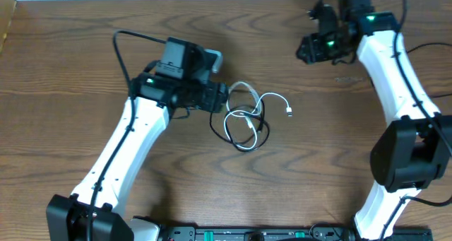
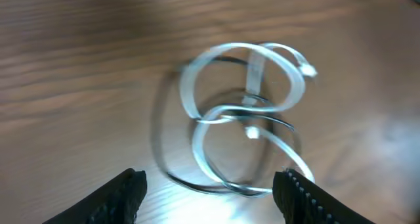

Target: Untangle cables

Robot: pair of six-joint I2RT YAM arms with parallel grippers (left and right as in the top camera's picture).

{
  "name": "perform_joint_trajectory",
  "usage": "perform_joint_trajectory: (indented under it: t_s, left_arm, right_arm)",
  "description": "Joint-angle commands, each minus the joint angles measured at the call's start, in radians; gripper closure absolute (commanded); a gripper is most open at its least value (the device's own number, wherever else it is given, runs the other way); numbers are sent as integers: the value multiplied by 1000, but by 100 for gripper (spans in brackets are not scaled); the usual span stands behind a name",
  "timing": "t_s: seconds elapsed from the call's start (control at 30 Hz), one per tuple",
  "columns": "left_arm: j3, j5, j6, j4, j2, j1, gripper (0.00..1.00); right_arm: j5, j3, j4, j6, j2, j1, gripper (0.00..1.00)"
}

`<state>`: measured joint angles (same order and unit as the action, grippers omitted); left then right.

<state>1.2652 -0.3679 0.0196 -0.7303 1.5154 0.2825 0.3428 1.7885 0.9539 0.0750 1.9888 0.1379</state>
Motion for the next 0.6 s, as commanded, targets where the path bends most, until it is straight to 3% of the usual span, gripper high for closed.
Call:
perform_joint_trajectory:
  t_s: [0.0, 0.27, 0.57]
  left_arm:
    - [-6, 92, -61, -2, -5, -71, 33]
    - [-6, 93, -195, -26, -4, -186, 33]
    - [-6, 93, -206, -56, -4, -208, 34]
  right_arm:
    - [-7, -8, 4, 19, 14, 66, 49]
    - [-8, -12, 29, 20, 43, 214, 48]
    - [-47, -20, 34, 19, 175, 286, 49]
